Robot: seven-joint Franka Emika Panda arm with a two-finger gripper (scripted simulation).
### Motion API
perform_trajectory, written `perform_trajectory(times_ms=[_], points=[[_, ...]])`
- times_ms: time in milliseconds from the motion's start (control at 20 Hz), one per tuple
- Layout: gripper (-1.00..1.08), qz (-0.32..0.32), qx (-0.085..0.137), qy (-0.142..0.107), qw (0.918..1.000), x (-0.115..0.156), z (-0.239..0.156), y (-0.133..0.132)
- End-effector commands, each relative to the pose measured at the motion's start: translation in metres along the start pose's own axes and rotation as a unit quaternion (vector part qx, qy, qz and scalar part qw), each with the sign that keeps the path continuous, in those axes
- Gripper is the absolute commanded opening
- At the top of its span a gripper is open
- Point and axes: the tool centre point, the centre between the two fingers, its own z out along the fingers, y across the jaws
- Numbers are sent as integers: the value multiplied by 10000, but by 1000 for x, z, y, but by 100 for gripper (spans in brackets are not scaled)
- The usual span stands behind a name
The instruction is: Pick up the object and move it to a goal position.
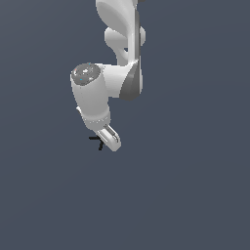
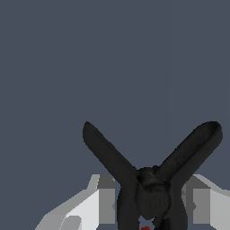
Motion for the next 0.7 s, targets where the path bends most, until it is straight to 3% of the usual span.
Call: perform_trajectory(times_ms=[0, 650], points=[[-100, 0, -4, -5, 10000, 7, -14, -6], [-100, -4, 3, -10, 10000, 21, -42, -18]])
